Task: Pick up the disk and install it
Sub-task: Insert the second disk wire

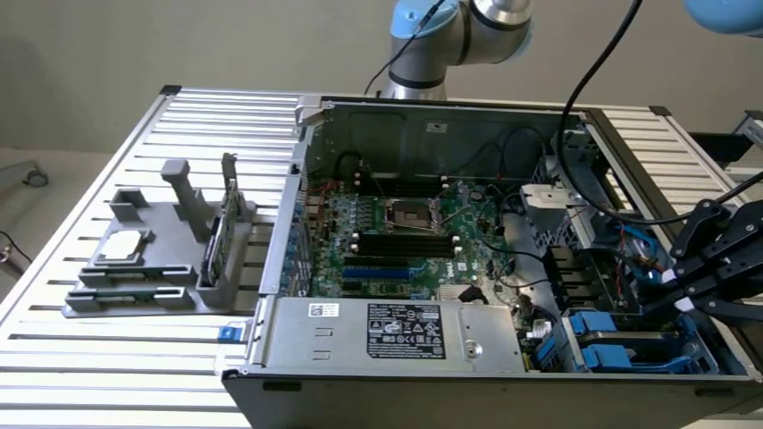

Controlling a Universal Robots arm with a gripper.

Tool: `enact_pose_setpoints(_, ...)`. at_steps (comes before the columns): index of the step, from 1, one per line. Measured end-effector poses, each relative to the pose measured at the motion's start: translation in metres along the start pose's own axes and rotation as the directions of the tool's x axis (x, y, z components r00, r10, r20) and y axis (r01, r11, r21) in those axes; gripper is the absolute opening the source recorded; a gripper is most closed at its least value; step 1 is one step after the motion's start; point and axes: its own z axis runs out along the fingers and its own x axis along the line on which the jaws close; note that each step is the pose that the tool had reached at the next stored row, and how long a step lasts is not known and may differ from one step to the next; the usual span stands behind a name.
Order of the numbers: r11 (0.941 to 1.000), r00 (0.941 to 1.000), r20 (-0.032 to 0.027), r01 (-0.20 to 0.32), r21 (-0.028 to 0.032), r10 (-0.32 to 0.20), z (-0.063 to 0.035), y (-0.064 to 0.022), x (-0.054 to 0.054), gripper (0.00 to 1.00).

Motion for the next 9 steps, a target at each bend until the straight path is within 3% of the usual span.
enact_pose_setpoints(4,1.0,1.0,0.0026,0.005,-0.0004,-0.005,0.0001,0.0002,-0.0001,0.16)
enact_pose_setpoints(9,0.9998,0.9997,0.0112,0.021,-0.0019,-0.021,0.0,0.0001,0.0001,0.16)
